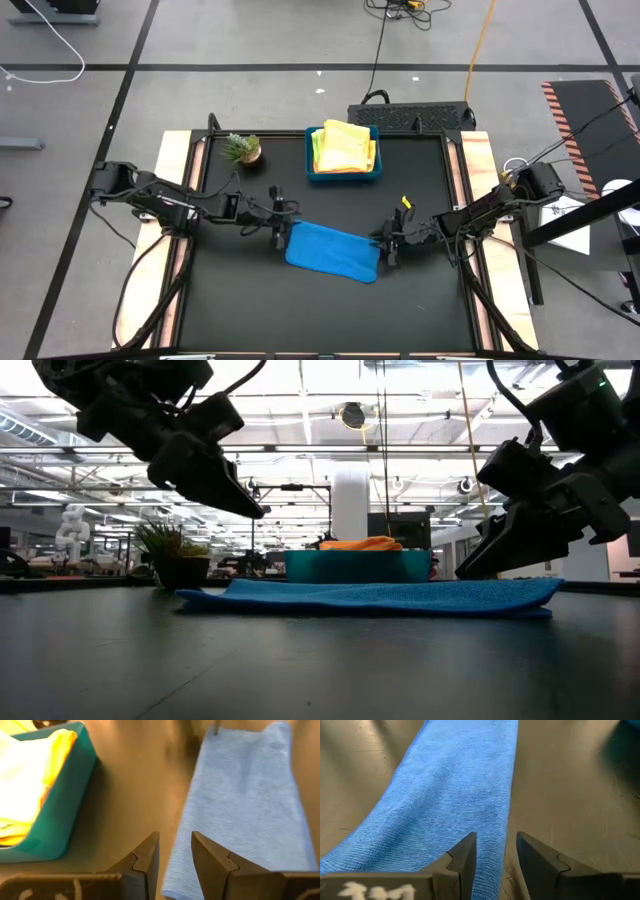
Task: Fold microfiber towels
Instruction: Fold the blue microfiber cloth
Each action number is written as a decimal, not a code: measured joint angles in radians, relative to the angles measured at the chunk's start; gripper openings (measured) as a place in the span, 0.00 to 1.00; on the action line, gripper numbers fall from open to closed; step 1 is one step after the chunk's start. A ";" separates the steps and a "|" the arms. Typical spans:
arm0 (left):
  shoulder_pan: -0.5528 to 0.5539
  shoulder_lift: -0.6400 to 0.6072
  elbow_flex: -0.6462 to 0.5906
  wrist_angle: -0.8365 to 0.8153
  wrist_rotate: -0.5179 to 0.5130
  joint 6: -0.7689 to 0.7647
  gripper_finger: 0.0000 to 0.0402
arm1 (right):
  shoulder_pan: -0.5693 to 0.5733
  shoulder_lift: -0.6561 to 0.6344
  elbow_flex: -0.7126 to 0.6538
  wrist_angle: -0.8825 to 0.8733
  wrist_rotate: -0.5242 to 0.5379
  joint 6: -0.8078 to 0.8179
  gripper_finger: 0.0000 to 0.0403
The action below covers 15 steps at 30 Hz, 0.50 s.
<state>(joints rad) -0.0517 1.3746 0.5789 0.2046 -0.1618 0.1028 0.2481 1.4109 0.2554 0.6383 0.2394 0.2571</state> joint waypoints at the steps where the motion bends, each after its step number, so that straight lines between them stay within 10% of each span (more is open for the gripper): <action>1: -0.002 0.000 0.000 -0.001 0.009 0.000 0.29 | 0.000 0.000 0.000 0.000 0.002 -0.003 0.32; 15: -0.001 0.000 0.000 0.229 0.021 0.096 0.29 | -0.008 0.000 -0.001 0.054 0.145 -0.064 0.32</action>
<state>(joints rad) -0.0525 1.3750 0.5785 0.4339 -0.1410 0.1983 0.2404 1.4109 0.2545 0.6922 0.3842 0.1934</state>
